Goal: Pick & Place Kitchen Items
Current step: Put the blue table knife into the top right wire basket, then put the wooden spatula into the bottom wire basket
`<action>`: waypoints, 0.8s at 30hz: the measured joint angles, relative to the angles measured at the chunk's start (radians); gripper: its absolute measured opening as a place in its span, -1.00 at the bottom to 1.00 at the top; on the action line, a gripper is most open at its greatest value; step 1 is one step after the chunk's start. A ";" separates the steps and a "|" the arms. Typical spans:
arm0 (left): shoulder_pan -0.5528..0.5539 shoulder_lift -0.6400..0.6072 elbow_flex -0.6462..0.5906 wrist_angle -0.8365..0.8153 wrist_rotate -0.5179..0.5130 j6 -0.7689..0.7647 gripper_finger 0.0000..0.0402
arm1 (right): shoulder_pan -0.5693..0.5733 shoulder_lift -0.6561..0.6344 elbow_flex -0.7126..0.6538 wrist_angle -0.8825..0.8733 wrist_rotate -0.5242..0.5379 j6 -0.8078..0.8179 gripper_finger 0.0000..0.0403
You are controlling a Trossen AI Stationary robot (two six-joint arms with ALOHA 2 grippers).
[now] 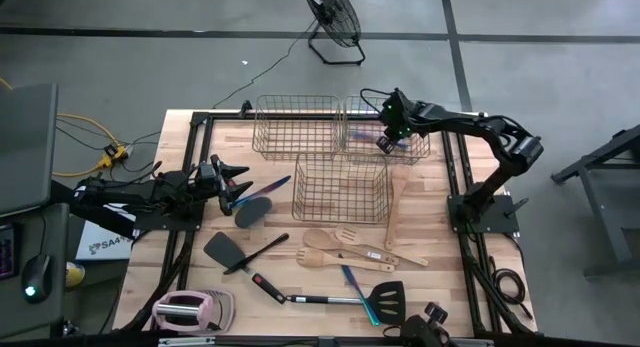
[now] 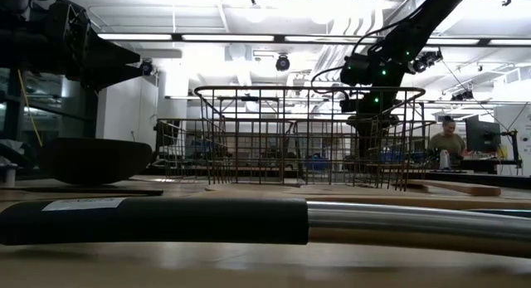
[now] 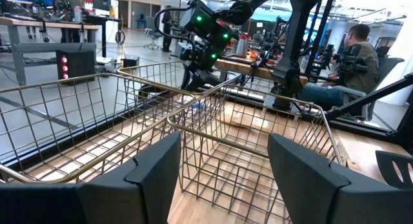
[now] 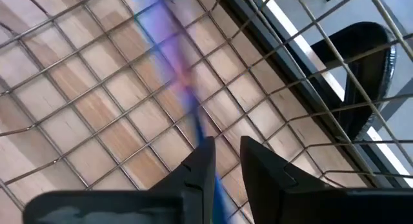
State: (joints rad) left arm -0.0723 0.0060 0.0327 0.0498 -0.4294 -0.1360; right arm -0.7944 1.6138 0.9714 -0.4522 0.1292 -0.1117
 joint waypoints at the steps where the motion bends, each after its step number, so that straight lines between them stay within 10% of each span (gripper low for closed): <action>1: 0.000 0.000 0.000 0.000 0.000 0.000 0.15 | 0.000 0.000 0.000 0.000 0.000 0.000 -0.67; 14: 0.000 0.000 0.000 0.000 0.000 0.000 0.15 | 0.018 -0.153 0.000 -0.017 0.070 0.131 -0.61; 24: 0.000 0.000 0.000 0.000 0.000 0.000 0.15 | 0.040 -0.410 0.000 -0.119 -0.111 0.465 -0.54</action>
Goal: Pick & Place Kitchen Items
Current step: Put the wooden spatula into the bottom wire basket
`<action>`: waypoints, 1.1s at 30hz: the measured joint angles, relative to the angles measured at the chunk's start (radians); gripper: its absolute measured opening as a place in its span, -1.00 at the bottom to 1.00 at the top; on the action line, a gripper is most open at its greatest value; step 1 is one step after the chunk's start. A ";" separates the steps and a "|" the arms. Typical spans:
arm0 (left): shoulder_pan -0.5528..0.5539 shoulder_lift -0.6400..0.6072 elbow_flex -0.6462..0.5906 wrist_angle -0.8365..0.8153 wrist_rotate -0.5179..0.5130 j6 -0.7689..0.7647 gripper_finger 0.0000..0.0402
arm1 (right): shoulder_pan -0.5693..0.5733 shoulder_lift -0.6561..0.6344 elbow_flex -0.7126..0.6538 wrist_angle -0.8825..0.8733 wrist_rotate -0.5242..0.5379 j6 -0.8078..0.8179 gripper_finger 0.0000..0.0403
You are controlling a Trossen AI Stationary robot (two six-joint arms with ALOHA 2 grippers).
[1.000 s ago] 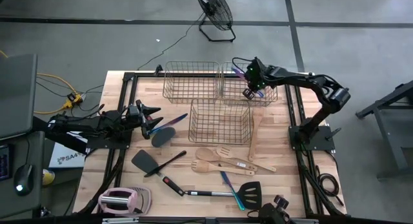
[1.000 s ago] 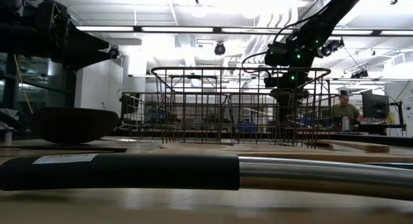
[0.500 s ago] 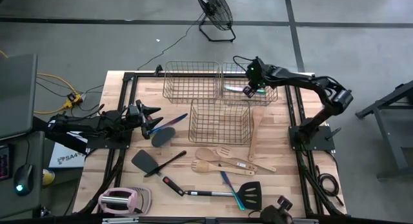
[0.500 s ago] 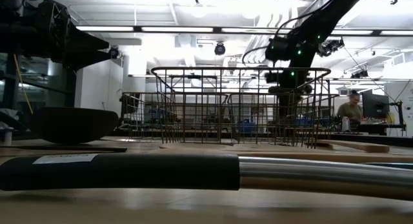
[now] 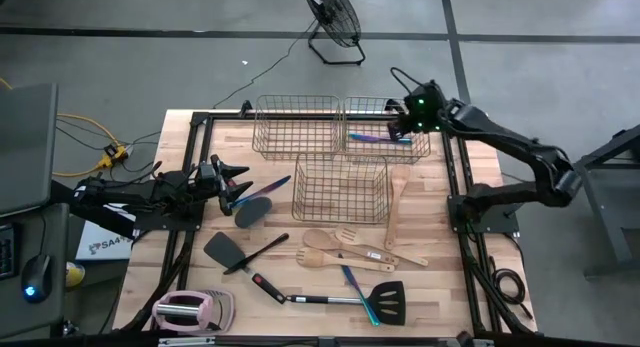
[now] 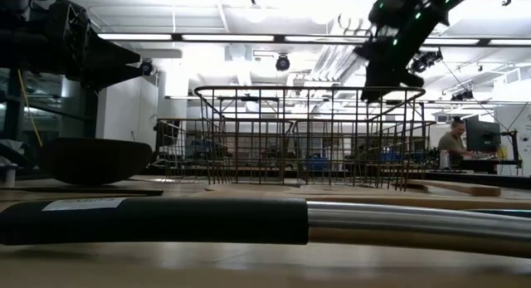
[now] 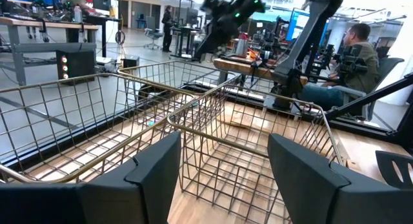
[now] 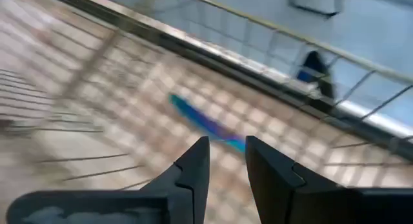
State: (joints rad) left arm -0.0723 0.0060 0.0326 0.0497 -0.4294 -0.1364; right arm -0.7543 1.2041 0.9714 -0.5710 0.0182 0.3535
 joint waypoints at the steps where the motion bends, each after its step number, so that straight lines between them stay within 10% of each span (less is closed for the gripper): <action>1: 0.000 0.000 0.000 0.000 0.000 0.000 0.15 | 0.009 -0.020 0.000 -0.013 -0.025 0.032 -0.54; 18: 0.000 0.000 0.000 0.000 0.000 0.000 0.15 | 0.257 -0.149 0.000 -0.385 -0.228 0.443 -0.60; 33: 0.000 0.000 0.000 0.000 0.000 0.000 0.15 | 0.508 -0.150 -0.012 -0.704 -0.058 0.898 -0.50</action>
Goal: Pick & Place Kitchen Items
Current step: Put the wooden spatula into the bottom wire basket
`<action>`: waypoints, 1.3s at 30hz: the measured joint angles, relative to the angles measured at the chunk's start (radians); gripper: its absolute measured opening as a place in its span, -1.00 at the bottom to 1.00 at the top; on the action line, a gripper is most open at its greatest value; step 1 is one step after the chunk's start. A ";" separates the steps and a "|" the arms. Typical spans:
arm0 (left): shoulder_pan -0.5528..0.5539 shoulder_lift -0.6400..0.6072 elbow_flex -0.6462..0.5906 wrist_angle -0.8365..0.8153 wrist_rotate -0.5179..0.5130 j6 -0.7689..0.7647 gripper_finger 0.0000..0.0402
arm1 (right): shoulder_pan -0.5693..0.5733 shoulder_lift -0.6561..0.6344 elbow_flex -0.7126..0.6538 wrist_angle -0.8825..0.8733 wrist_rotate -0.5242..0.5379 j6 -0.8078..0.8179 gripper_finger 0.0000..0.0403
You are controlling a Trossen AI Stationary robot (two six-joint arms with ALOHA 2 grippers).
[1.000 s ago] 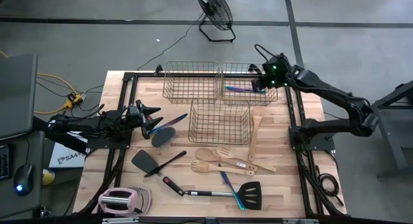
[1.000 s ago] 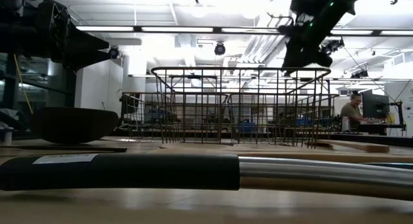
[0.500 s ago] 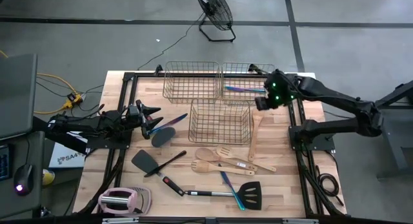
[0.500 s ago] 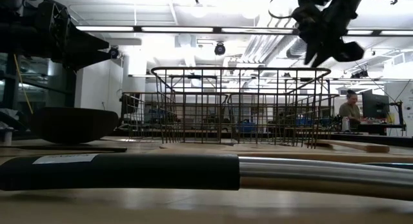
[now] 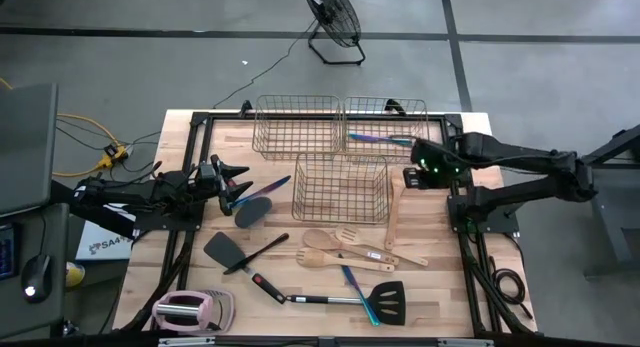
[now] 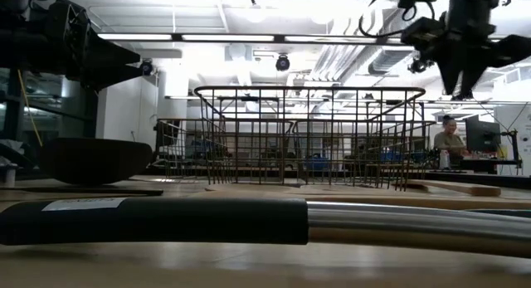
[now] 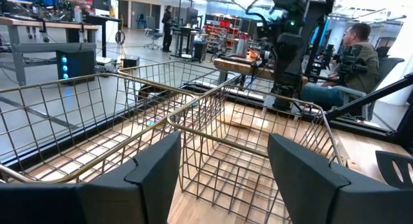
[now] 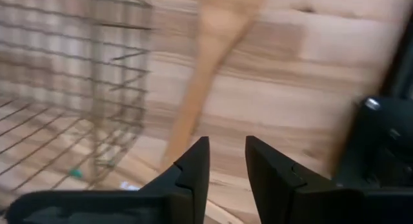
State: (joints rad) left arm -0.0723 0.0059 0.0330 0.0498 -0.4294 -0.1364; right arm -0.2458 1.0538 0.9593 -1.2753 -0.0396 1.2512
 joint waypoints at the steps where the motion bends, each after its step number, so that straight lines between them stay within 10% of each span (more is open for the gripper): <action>1: 0.000 0.000 0.000 0.000 0.000 0.000 0.15 | 0.022 0.000 -0.010 -0.002 0.005 0.028 -0.46; 13: 0.000 0.000 0.000 0.000 0.000 0.000 0.15 | 0.306 0.001 -0.236 0.161 0.156 0.431 0.13; 39: 0.000 0.000 0.000 0.000 0.000 0.000 0.15 | 0.689 0.349 -0.347 0.643 0.389 0.766 0.13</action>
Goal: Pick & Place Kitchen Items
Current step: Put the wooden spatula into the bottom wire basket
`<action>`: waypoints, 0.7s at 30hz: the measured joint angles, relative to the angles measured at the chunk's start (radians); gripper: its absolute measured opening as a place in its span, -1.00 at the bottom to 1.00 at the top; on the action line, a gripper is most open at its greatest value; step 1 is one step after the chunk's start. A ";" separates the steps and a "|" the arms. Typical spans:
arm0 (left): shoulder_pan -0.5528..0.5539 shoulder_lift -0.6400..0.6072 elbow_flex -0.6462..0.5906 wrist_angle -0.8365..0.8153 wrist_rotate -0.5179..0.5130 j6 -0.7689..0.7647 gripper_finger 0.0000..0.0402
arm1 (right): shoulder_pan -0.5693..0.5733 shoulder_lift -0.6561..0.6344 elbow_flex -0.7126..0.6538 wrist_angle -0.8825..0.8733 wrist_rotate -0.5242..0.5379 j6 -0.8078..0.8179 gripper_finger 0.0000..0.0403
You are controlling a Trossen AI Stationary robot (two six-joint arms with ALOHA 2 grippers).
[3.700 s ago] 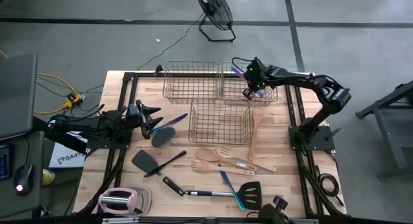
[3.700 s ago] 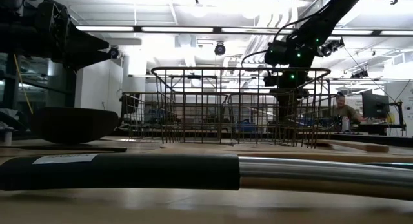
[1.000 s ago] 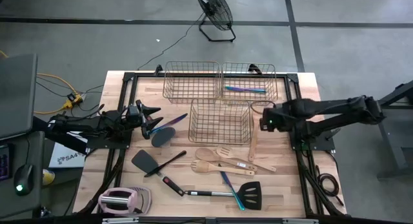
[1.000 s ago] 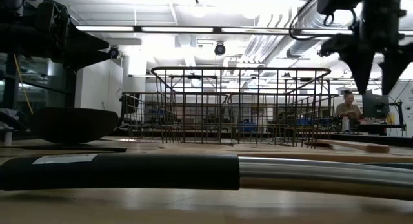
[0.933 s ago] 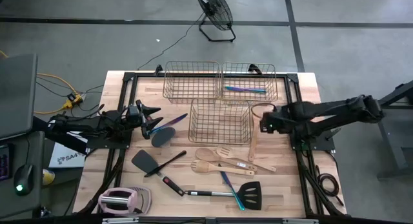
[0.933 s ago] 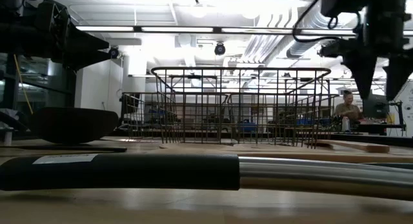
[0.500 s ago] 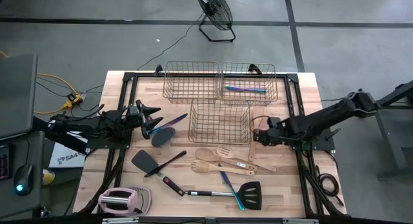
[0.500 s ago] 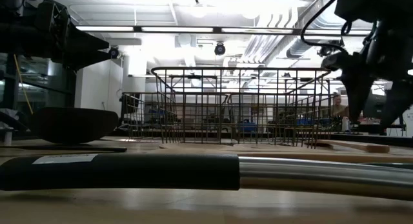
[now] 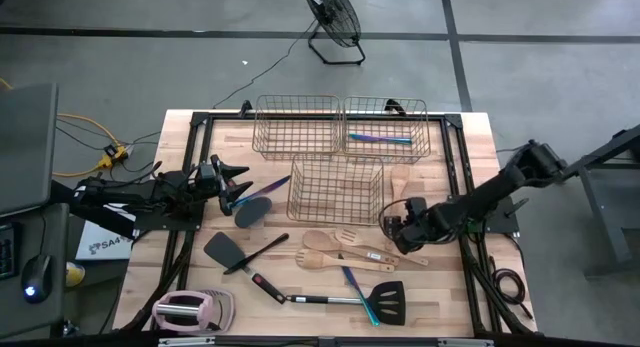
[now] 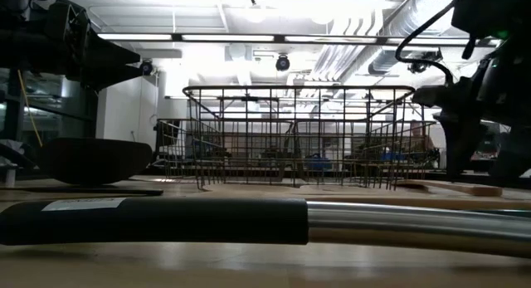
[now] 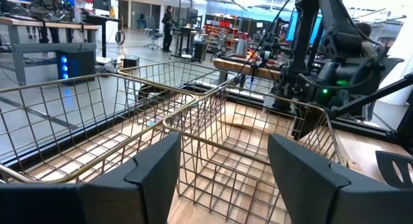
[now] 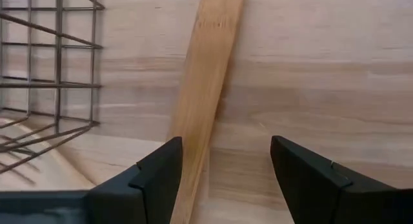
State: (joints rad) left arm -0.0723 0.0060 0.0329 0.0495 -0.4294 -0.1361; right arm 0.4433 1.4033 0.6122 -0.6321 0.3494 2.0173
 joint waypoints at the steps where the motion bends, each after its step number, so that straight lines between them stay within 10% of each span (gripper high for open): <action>1: 0.000 0.000 0.000 0.000 0.000 0.000 0.15 | 0.005 0.009 0.006 -0.005 0.008 0.002 0.13; 21: 0.000 0.000 0.000 0.000 0.000 0.000 0.15 | -0.008 0.049 0.061 -0.010 0.123 -0.033 0.13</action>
State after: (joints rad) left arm -0.0723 0.0061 0.0328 0.0498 -0.4294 -0.1364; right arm 0.4352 1.4518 0.6731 -0.6420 0.4728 1.9847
